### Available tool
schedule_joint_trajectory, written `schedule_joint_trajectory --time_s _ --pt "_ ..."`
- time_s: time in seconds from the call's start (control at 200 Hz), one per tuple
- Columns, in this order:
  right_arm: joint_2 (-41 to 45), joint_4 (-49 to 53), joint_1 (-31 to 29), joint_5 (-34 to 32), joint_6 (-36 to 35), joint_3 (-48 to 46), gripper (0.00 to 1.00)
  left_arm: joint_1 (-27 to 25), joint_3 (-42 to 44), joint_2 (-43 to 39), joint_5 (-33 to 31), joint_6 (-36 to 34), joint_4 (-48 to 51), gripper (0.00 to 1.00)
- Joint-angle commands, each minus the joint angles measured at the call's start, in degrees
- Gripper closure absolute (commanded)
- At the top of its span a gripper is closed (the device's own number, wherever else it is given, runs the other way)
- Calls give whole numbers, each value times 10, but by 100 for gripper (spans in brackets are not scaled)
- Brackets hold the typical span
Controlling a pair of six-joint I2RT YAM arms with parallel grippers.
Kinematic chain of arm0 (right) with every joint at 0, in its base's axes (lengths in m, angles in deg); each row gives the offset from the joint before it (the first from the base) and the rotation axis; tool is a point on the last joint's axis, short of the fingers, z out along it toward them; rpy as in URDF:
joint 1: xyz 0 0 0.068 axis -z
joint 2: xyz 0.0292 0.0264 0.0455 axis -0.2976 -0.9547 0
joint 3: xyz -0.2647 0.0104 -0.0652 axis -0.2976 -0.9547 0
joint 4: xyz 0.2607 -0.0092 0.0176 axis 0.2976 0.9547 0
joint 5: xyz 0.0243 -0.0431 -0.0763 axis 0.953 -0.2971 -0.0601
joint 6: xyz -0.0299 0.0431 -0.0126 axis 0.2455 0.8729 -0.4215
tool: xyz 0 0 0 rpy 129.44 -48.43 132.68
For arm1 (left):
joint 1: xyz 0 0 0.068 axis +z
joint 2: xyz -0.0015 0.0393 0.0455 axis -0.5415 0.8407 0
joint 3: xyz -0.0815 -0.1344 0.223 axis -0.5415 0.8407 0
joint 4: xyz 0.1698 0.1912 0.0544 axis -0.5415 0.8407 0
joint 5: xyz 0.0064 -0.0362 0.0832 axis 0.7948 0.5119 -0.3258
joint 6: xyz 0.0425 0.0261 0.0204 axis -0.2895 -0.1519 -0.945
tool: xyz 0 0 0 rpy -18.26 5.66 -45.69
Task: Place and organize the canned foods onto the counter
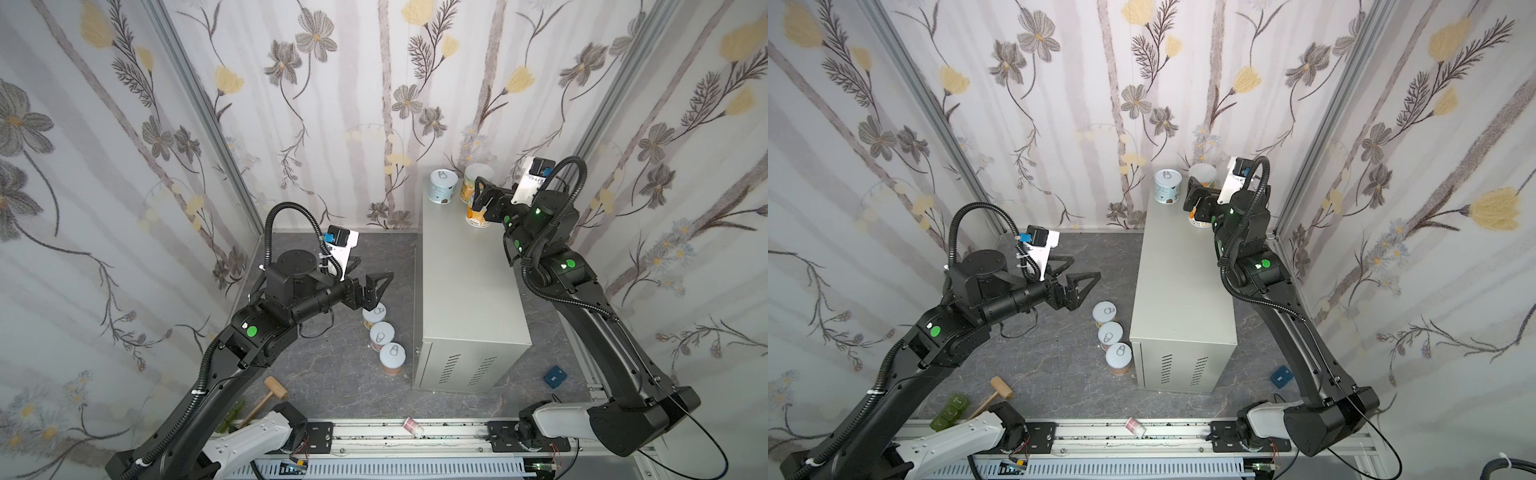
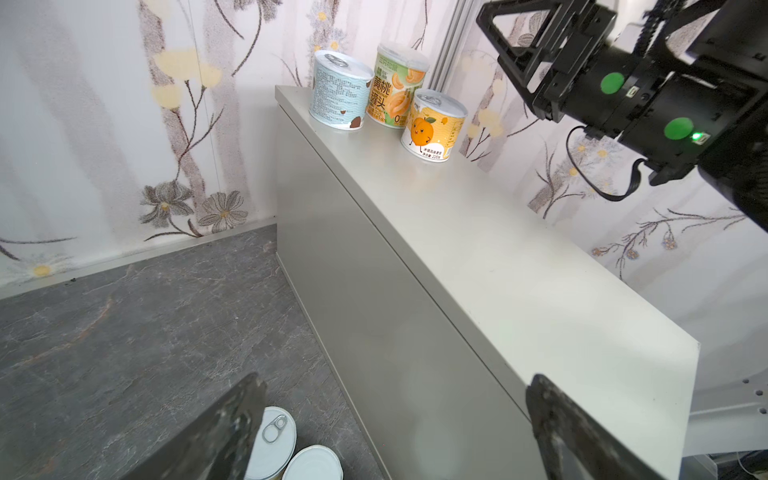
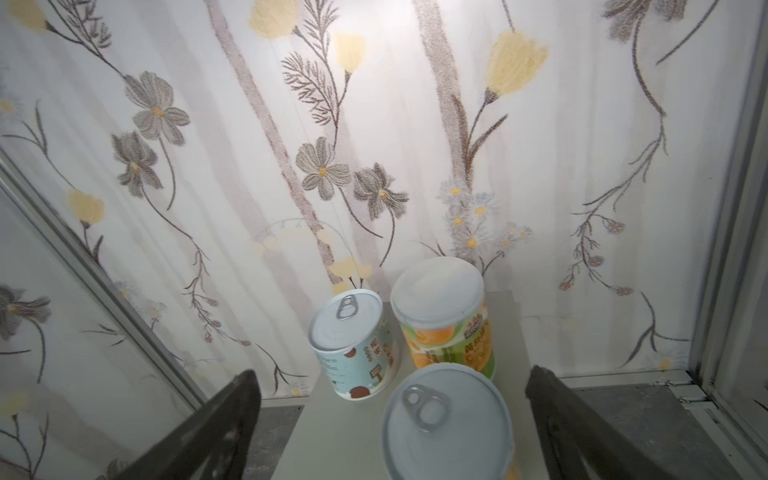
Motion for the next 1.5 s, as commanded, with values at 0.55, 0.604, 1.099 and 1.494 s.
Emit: schedule_joint_trajectory --time_s 0.55,0.604,1.099,1.494 --pt "40 -162 214 196 26 -207 0 1 14 -19 -8 19 -9 0" --pt "26 -165 223 226 22 -202 0 1 15 -18 -7 21 -12 0" --pt "-17 -186 228 327 -10 -183 0 1 13 -17 -9 22 -9 0" --pt "-19 -186 227 353 -17 -181 0 1 15 -20 -8 24 -11 0"
